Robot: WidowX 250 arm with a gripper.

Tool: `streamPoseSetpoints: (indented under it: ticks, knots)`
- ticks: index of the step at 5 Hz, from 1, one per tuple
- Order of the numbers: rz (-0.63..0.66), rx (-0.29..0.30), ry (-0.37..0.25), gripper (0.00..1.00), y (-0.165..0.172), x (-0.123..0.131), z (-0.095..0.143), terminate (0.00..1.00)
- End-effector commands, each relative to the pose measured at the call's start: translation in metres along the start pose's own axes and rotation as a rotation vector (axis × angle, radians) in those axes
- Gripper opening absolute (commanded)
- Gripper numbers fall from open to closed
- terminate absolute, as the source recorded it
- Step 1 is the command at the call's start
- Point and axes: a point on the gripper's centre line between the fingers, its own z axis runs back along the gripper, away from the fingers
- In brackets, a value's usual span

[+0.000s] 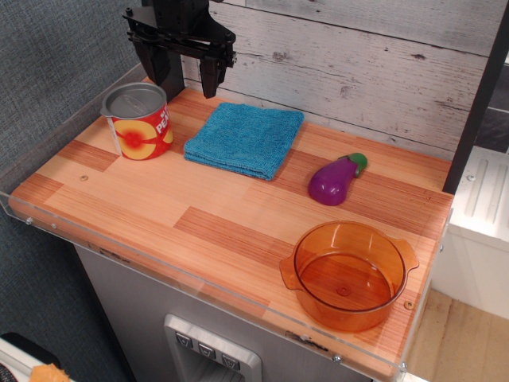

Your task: Put the eggplant in the pot.

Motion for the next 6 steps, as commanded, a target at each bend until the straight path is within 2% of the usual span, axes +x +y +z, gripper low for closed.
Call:
streamPoseSetpoints:
  ticks: [1, 3, 4, 6]
  knots:
    - [0.0, 0.0, 0.0, 1.0, 0.0, 0.0, 0.0, 0.0]
    - [-0.158, -0.09, -0.018, 1.0, -0.064, 0.005, 0.005, 0.0]
    - [-0.226, -0.113, 0.007, 1.0, -0.092, 0.003, -0.001, 0.0]
    - [-0.347, -0.118, 0.059, 1.0, -0.129, -0.007, -0.019, 0.0]
